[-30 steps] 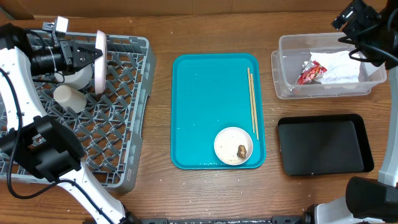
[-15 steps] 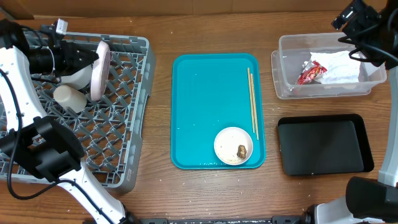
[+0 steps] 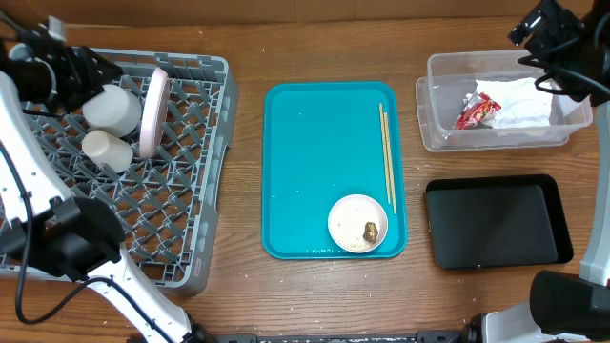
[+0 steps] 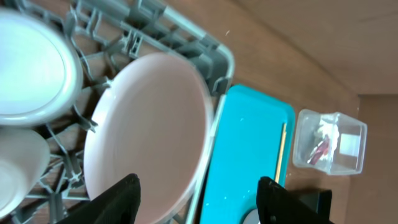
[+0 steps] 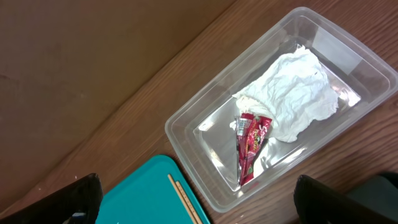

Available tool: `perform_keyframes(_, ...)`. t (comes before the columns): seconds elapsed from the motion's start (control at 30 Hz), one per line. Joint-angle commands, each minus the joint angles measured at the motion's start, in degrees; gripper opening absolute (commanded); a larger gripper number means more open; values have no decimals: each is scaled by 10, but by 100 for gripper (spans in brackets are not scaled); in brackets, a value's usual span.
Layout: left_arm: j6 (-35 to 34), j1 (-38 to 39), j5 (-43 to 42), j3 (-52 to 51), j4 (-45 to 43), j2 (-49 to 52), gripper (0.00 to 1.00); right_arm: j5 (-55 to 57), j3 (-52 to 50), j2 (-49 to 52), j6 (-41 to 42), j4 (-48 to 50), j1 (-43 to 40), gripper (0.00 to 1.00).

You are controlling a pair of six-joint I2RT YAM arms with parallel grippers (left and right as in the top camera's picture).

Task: Sort waste into correct bins and load items into the dishwasher
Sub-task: 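Lower the plate on edge into the rack slots and open the left gripper, then reach the left gripper to the chopsticks on the tray and grasp them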

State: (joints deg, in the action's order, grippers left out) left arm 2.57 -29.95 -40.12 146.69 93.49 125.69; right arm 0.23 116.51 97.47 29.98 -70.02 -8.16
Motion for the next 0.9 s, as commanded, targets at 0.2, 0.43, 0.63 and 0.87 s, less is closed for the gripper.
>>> perform_keyframes(0.2, -41, 90, 38, 103, 33, -82, 55, 2, 5, -1, 0, 3, 0, 100)
perform_keyframes(0.43, -82, 251, 52, 103, 33, -114, 59, 2, 5, -1, 0, 3, 0, 100)
perform_keyframes(0.63, -120, 412, 73, 94, 21, -82, 55, 2, 5, -1, 0, 3, 0, 100)
perform_keyframes(0.87, -221, 569, 222, 93, -38, 12, 34, 2, 5, -1, 0, 3, 0, 100)
